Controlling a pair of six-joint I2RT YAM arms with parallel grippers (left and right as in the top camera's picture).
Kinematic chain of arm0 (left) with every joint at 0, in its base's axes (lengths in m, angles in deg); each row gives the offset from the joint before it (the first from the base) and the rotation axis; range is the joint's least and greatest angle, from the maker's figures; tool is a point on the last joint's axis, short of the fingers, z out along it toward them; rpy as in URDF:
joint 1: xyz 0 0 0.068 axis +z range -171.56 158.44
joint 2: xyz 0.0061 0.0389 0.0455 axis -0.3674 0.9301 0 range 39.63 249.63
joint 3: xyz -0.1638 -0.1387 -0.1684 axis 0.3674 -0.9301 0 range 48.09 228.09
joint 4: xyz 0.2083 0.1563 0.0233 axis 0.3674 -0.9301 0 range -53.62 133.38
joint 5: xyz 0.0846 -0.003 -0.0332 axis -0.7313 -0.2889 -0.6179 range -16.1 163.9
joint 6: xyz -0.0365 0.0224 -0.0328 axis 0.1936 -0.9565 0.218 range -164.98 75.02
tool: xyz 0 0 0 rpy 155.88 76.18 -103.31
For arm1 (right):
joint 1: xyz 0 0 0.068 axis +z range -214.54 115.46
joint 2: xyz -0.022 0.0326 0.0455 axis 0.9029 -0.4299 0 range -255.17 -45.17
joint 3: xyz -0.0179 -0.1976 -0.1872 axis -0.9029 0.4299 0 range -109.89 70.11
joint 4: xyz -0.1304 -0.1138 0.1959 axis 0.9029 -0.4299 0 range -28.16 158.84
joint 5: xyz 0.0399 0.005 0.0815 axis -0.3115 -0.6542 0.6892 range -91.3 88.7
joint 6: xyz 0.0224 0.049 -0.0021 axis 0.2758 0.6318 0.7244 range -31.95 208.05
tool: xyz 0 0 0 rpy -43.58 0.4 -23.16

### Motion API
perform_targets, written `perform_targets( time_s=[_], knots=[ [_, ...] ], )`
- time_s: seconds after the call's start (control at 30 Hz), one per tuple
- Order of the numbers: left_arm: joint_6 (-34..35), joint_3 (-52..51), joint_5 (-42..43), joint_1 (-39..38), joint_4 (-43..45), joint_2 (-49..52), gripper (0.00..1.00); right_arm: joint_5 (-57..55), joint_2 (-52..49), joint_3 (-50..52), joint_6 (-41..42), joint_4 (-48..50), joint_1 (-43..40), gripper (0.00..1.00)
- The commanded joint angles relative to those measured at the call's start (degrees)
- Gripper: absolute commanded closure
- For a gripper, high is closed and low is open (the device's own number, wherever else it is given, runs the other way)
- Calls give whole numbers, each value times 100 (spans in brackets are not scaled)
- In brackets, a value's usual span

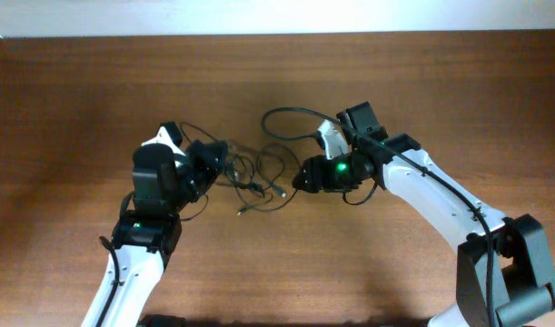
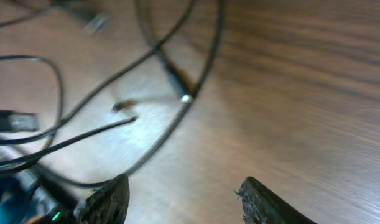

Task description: Untangle cables

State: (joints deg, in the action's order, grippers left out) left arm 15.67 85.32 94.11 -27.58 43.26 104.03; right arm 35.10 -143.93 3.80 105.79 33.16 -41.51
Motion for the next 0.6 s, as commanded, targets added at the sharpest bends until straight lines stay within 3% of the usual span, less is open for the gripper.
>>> perform_targets(
  time_s=[0.0, 0.07, 0.13, 0.23, 0.37, 0.4, 0.47, 0.57],
  knots=[
    [-549, -2, -313, 17, -505, -138, 100, 1539, 2, -33, -560, 439, 20, 41],
    [-546, -2, -651, 17, -793, -138, 100, 2559, 2, -33, -1270, 614, 35, 37],
    [-474, -2, -605, 17, -728, -138, 100, 2570, 2, -33, -1322, 758, 208, 33],
    [-70, -2, 177, 17, -597, -140, 100, 391, 2, -33, 389, 1246, 907, 33],
    [1432, -2, 476, 17, -599, -140, 100, -1753, -9, -33, 2531, 1523, 1526, 34],
    [1659, -2, 706, 17, -599, -140, 100, -2070, -9, -33, 3045, 1539, 1532, 38],
    [2275, -2, 955, 20, -595, -181, 100, -2238, -11, -33, 3550, 1534, 1526, 52],
    [2544, -2, 960, 249, -155, -702, 100, -3838, -26, -31, 3700, 415, 1327, 57]
  ],
)
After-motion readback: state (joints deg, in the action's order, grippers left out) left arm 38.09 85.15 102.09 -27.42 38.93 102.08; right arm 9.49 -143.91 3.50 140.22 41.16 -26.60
